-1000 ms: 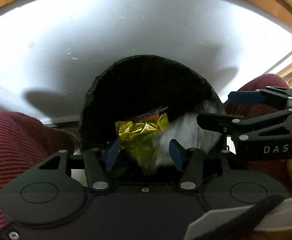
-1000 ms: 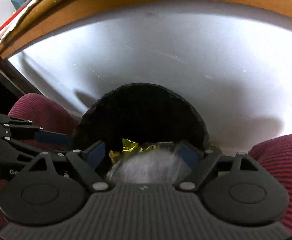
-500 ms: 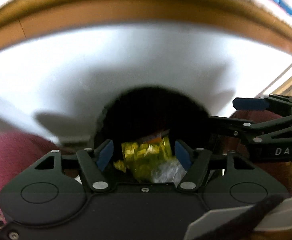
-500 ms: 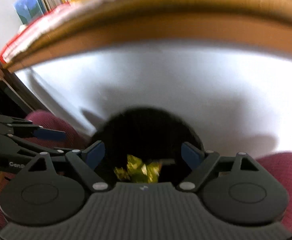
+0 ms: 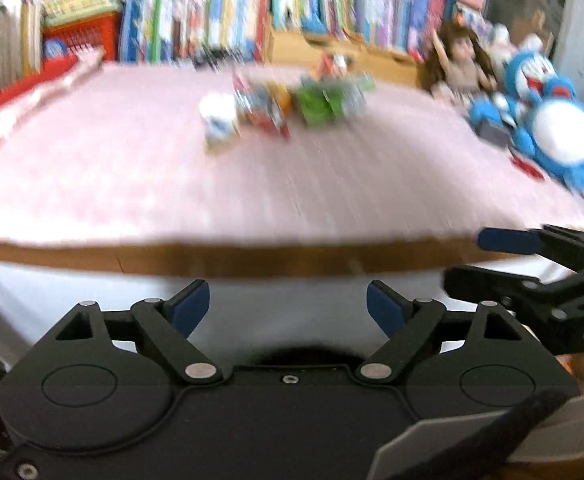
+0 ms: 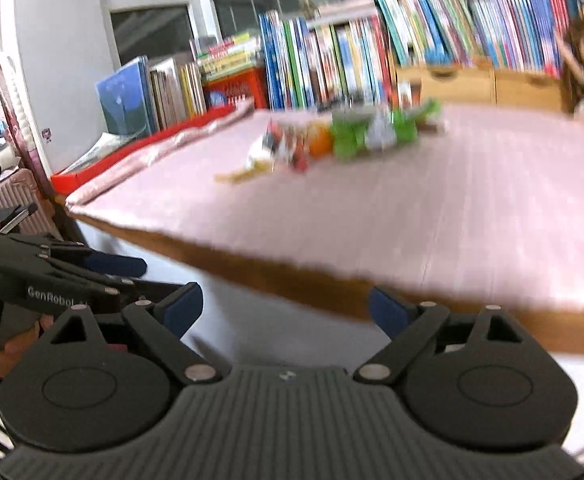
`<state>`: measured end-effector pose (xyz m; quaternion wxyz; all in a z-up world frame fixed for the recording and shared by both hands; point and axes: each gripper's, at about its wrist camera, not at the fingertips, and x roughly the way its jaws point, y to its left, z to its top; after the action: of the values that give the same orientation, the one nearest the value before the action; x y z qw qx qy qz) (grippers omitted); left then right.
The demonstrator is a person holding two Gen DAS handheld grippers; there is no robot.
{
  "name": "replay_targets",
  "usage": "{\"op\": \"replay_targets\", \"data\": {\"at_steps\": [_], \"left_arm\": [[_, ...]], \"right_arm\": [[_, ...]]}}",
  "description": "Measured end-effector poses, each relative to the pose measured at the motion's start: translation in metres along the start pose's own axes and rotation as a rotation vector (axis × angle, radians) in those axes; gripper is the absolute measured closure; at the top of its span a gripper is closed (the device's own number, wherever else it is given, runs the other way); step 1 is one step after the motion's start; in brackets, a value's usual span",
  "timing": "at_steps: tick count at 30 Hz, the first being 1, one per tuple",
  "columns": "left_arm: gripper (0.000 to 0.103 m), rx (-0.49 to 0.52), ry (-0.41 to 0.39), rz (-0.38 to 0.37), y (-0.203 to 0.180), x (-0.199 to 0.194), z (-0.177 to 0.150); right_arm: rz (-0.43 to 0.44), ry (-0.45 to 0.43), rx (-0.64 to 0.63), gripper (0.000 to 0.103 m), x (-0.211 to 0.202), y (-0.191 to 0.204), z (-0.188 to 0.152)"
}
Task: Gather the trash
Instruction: 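Raise both open tools back over the bed, then grasp the silver wrapper with the left tool while the right grasps the green wrapper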
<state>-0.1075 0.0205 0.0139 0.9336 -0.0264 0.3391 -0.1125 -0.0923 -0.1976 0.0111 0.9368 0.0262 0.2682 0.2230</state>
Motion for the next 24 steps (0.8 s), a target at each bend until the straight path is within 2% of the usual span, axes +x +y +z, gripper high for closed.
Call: {"op": "replay_targets", "data": {"at_steps": [3, 8, 12, 17, 24], "left_arm": [[0.016, -0.010, -0.068, 0.074, 0.007, 0.002, 0.022], [0.015, -0.058, -0.158, 0.125, 0.021, 0.028, 0.052], [0.016, -0.115, -0.171, 0.151, 0.034, 0.057, 0.070], [0.019, -0.165, -0.192, 0.147, 0.046, 0.084, 0.081], [0.032, -0.173, -0.185, 0.150, 0.050, 0.112, 0.089]], "right_arm": [[-0.051, -0.036, -0.027, 0.008, 0.002, -0.001, 0.015], [-0.153, -0.072, -0.073, 0.008, 0.022, -0.009, 0.041], [-0.203, -0.077, -0.048, 0.011, 0.046, -0.019, 0.054], [-0.227, -0.039, -0.043, 0.014, 0.084, -0.030, 0.072], [-0.238, -0.019, 0.000, 0.014, 0.130, -0.039, 0.094]]}}
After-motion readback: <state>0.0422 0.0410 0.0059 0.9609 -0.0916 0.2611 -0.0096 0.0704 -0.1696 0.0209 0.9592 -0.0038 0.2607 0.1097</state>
